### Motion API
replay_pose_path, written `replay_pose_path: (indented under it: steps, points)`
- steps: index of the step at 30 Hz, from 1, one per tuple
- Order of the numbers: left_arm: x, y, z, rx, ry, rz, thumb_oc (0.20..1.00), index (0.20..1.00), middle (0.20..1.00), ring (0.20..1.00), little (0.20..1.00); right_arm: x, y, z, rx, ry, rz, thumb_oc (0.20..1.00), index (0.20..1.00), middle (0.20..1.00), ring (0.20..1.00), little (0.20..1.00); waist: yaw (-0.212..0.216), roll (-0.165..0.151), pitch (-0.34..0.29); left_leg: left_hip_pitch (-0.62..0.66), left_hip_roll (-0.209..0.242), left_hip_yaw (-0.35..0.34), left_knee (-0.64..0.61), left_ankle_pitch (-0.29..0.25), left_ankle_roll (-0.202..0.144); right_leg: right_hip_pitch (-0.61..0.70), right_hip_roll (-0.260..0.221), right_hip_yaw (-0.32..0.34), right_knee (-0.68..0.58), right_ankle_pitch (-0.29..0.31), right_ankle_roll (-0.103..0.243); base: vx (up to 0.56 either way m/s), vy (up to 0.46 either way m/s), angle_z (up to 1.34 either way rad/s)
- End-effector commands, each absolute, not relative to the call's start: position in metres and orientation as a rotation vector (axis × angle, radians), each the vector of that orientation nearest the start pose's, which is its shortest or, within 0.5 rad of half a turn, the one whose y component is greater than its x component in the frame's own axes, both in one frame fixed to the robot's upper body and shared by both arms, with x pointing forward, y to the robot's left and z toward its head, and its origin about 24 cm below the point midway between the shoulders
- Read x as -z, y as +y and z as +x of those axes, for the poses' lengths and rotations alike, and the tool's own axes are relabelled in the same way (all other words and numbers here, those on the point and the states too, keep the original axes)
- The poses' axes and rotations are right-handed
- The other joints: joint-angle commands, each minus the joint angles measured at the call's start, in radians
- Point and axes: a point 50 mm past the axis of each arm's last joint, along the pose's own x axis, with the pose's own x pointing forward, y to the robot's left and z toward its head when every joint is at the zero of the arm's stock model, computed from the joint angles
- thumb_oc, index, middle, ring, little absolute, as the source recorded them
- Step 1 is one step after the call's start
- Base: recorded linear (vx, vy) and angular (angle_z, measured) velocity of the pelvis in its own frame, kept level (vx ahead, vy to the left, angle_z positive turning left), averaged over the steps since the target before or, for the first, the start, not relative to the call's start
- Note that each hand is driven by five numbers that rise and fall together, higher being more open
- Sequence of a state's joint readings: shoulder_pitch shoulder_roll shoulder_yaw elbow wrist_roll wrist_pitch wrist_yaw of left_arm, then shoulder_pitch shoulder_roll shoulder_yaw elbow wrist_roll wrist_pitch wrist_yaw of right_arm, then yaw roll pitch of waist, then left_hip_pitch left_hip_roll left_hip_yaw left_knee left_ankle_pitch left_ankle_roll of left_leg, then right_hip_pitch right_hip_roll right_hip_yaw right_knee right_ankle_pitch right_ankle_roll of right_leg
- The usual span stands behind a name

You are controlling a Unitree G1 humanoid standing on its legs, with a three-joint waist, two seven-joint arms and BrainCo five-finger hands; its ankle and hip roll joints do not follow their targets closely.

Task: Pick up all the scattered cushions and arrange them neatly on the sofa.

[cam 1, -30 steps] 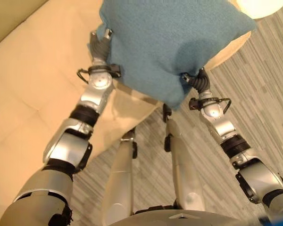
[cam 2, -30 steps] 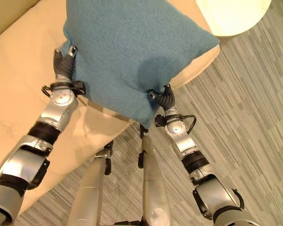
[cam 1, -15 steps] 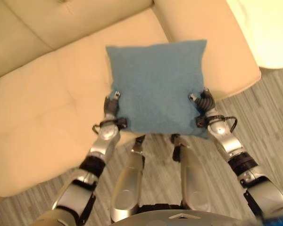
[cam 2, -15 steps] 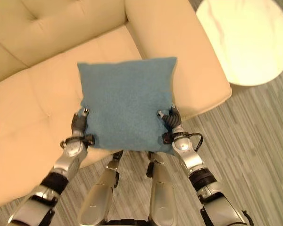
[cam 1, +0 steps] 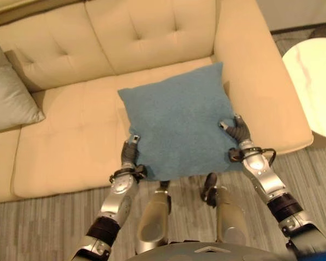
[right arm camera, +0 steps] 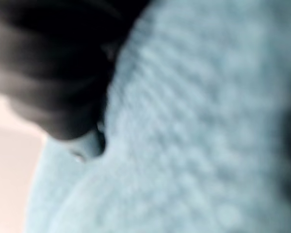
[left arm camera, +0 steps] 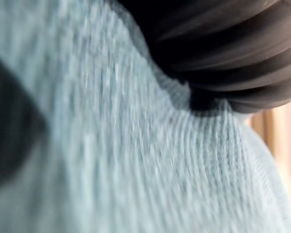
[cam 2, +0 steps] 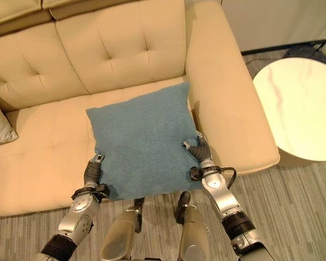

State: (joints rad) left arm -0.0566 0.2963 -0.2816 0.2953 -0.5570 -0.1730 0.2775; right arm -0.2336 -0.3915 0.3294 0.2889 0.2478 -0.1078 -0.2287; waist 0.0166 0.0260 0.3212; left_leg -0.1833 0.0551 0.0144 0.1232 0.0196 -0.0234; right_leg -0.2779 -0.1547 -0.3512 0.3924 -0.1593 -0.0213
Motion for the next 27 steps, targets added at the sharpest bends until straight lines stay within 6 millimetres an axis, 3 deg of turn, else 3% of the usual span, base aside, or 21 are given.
replay_pose_path:
  steps: [1,5,7,8,9,11,14,19,23,25,26,27]
  points:
    - [-0.044,0.151,0.267,0.033,-0.068,-0.248,0.200,0.200,0.200,0.200,0.200,-0.068,-0.114,0.286,-0.248,-0.177,-0.118,0.200,0.200,0.200,0.200,0.200,-0.002,-0.055,-0.096,-0.021,-0.070,0.004,0.014,0.012,-0.012,0.178,-0.005,0.067,-0.249,0.106,0.106,0.19,0.185,0.03]
    - [-0.040,0.155,0.261,0.022,-0.051,-0.256,0.200,0.200,0.200,0.200,0.200,-0.068,-0.113,0.285,-0.260,-0.180,-0.115,0.200,0.200,0.200,0.200,0.200,0.007,-0.064,-0.119,0.017,-0.088,0.008,0.005,-0.016,0.009,0.209,-0.021,0.073,-0.249,0.115,0.120,0.11,0.142,0.01]
    - [-0.042,0.158,0.259,0.028,-0.055,-0.238,0.200,0.200,0.200,0.200,0.200,-0.069,-0.108,0.285,-0.277,-0.183,-0.106,0.200,0.200,0.200,0.200,0.200,0.011,-0.066,-0.121,0.045,-0.104,0.009,0.004,-0.037,0.034,0.196,-0.035,0.115,-0.155,0.111,0.139,0.12,0.179,-0.03]
    - [-0.042,0.155,0.260,0.049,-0.055,-0.220,0.200,0.200,0.200,0.200,0.200,-0.070,-0.108,0.285,-0.273,-0.190,-0.109,0.200,0.200,0.200,0.200,0.200,-0.007,-0.068,-0.120,0.058,-0.114,-0.020,-0.008,-0.035,0.035,0.170,0.017,0.221,-0.141,0.101,0.141,0.07,0.079,0.10]
    - [-0.042,0.155,0.260,0.049,-0.055,-0.220,0.200,0.200,0.200,0.200,0.200,-0.070,-0.108,0.286,-0.273,-0.190,-0.109,0.200,0.200,0.200,0.200,0.200,-0.007,-0.067,-0.123,0.055,-0.113,-0.020,-0.010,-0.033,0.035,0.168,0.018,0.221,-0.144,0.104,0.141,0.06,0.068,0.21]
    - [-0.043,0.153,0.261,0.068,-0.065,-0.213,0.200,0.200,0.200,0.200,0.200,-0.071,-0.109,0.288,-0.275,-0.191,-0.115,0.200,0.200,0.200,0.200,0.200,-0.016,-0.071,-0.127,0.059,-0.121,-0.037,-0.025,-0.029,0.035,0.133,0.058,0.302,-0.192,0.128,0.137,0.04,0.025,0.50]
    - [-0.045,0.150,0.263,0.086,-0.070,-0.212,0.200,0.200,0.200,0.200,0.200,-0.073,-0.110,0.289,-0.277,-0.198,-0.114,0.200,0.200,0.200,0.200,0.200,-0.028,-0.092,-0.128,0.064,-0.141,-0.067,-0.028,-0.031,0.036,0.111,0.101,0.371,-0.261,0.166,0.135,0.08,-0.030,0.30]
    - [-0.043,0.151,0.264,0.074,-0.064,-0.205,0.200,0.200,0.200,0.200,0.200,-0.074,-0.107,0.291,-0.291,-0.198,-0.112,0.200,0.200,0.200,0.200,0.200,-0.021,-0.113,-0.134,0.087,-0.144,-0.078,-0.051,-0.035,0.032,0.103,0.120,0.344,-0.330,0.213,0.138,0.08,-0.069,0.22]
    - [-0.043,0.151,0.265,0.080,-0.060,-0.220,0.200,0.200,0.200,0.200,0.200,-0.071,-0.111,0.290,-0.289,-0.184,-0.116,0.200,0.200,0.200,0.200,0.200,-0.028,-0.121,-0.133,0.082,-0.137,-0.088,-0.009,-0.055,0.003,0.113,0.122,0.339,-0.315,0.192,0.122,0.08,-0.125,0.13]
    - [-0.041,0.148,0.265,0.101,-0.048,-0.237,0.200,0.200,0.200,0.200,0.200,-0.069,-0.119,0.288,-0.265,-0.176,-0.110,0.200,0.200,0.200,0.200,0.200,-0.038,-0.122,-0.130,0.064,-0.118,-0.073,0.079,-0.069,-0.026,0.146,0.115,0.314,-0.328,0.185,0.108,0.13,-0.189,0.39]
    - [-0.039,0.145,0.264,0.113,-0.042,-0.247,0.200,0.200,0.200,0.200,0.200,-0.069,-0.126,0.287,-0.242,-0.177,-0.109,0.200,0.200,0.200,0.200,0.200,-0.046,-0.122,-0.116,0.025,-0.087,-0.048,0.197,-0.037,-0.054,0.180,0.116,0.286,-0.334,0.176,0.091,0.09,-0.160,0.66]
    - [-0.039,0.145,0.264,0.113,-0.042,-0.247,0.200,0.200,0.200,0.200,0.200,-0.070,-0.126,0.287,-0.242,-0.177,-0.109,0.200,0.200,0.200,0.200,0.200,-0.047,-0.120,-0.116,0.022,-0.086,-0.049,0.202,-0.040,-0.055,0.180,0.117,0.285,-0.334,0.176,0.090,0.05,-0.135,0.79]
